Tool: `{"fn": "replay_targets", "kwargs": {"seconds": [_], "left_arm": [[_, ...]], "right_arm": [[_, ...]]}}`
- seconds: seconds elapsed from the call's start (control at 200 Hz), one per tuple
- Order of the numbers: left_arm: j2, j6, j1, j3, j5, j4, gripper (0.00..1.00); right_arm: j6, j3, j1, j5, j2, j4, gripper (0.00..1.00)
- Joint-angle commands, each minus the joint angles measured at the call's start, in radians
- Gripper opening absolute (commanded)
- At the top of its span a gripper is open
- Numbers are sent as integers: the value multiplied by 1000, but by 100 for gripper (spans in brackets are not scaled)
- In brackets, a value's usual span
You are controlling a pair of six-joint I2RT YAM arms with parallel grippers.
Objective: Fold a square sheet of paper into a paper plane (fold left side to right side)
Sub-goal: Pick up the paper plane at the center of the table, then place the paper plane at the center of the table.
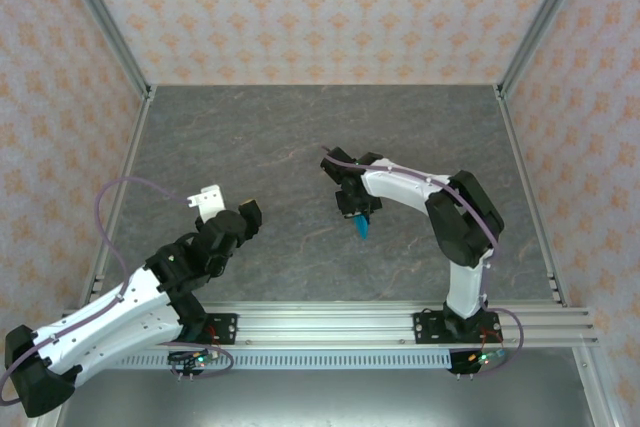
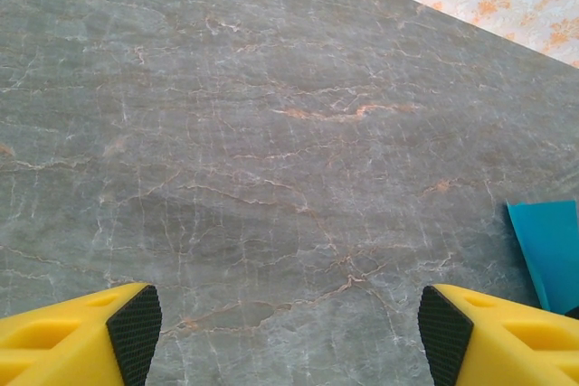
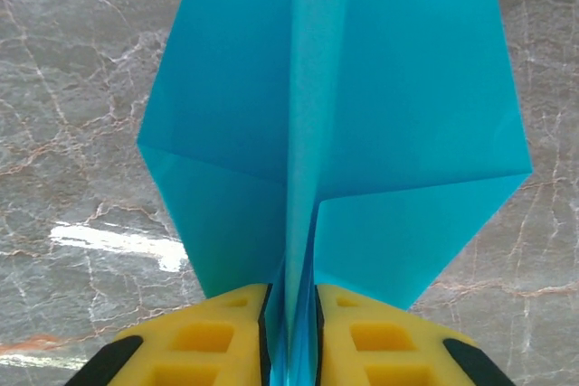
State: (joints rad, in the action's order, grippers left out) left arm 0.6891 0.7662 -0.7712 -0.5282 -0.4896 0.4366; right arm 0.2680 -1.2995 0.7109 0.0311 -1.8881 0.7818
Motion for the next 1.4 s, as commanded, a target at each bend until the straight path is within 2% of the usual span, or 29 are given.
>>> {"fn": "replay_targets", "kwargs": {"seconds": [0.0, 0.43, 0.595, 0.686, 0.846, 0.916, 1.091, 1.391], "left_arm": [[7, 8, 6, -8, -19, -23, 78], [12, 7, 6, -13, -14, -21, 78], [12, -7, 6, -25, -9, -13, 78], [12, -33, 6, -34, 7, -18, 81], [22, -79, 6, -51, 55, -37, 100], [31, -96, 7, -58, 68, -37, 100], [56, -138, 7, -71, 97, -39, 100], [115, -159, 6, -88, 140, -59, 100]], "right_arm": [[3, 2, -7, -40, -13, -4, 21], [17, 28, -20, -56, -55, -45, 18], [16, -5, -24, -36, -58, -53, 8], [17, -74, -36, -31, -66, -34, 2], [62, -267, -105, 32, -168, 42, 0], [85, -351, -129, 52, -231, 72, 0], [113, -534, -136, 6, -353, 159, 0], [125, -624, -137, -3, -436, 223, 0]]}}
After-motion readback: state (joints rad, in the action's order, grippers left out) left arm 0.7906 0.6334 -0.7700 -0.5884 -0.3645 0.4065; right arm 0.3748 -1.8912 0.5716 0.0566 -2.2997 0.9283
